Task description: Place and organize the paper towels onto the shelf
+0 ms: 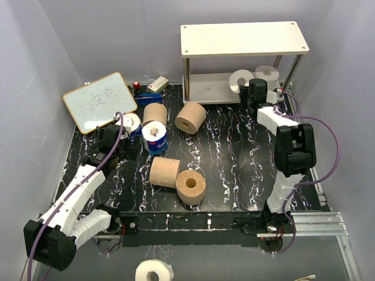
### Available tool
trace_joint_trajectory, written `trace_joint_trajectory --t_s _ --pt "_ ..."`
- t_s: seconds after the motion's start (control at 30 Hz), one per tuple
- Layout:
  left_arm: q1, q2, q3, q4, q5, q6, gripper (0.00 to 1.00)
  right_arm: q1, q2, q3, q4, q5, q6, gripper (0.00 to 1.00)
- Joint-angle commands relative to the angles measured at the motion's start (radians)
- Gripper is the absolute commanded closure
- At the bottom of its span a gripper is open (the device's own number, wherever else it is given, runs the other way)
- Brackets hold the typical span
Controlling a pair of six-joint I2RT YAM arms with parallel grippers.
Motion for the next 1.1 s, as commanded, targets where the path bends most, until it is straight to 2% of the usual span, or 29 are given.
trace_joint_trajectory --t_s 0.0,0.17,0.3,0.37,0.5,0.63,0.73,0.8,0.83,0.9,0.97,1.07 --pt "-0.007 0.001 0.013 -0.004 -0.010 0.007 0.02 -0.017 0.003 0.099 0.099 -0.006 0.005 0.74" --pt "-0.008 0.005 0.012 -0.002 -0.010 0.007 0.02 -0.038 0.022 0.155 0.085 -0.013 -0.028 0.58" --pt "-0.006 0.008 0.011 0.000 -0.020 0.010 0.02 -0.043 0.026 0.192 0.075 -0.006 -0.071 0.36" --pt "-0.007 0.008 0.009 0.003 -0.025 0.011 0.02 -0.043 0.023 0.199 0.074 -0.001 -0.086 0.30" --pt "-0.004 0.009 0.010 0.002 -0.026 0.012 0.02 -0.043 -0.012 0.188 0.069 0.006 -0.123 0.27" --pt "-0.004 0.017 0.010 0.003 -0.027 0.013 0.02 -0.024 -0.200 0.040 0.057 -0.010 -0.212 0.27" --pt "-0.003 0.021 0.007 0.007 -0.039 0.014 0.02 0.051 -0.417 -0.110 -0.009 0.075 -0.373 0.21" --pt "0.000 0.023 0.006 0.011 -0.058 0.015 0.02 0.152 -0.566 -0.184 -0.044 0.159 -0.536 0.03" --pt "0.002 0.026 0.006 0.013 -0.073 0.014 0.02 0.231 -0.625 -0.196 -0.082 0.228 -0.616 0.02" --pt "0.009 0.031 0.006 0.021 -0.104 0.013 0.02 0.371 -0.698 -0.192 -0.140 0.250 -0.791 0.02" --pt "0.020 0.042 0.007 0.027 -0.117 0.012 0.02 0.461 -0.700 -0.146 -0.262 0.229 -0.886 0.02" --pt "0.050 0.056 0.023 0.011 -0.098 0.004 0.02 0.520 -0.536 0.021 -0.567 0.272 -0.913 0.02"
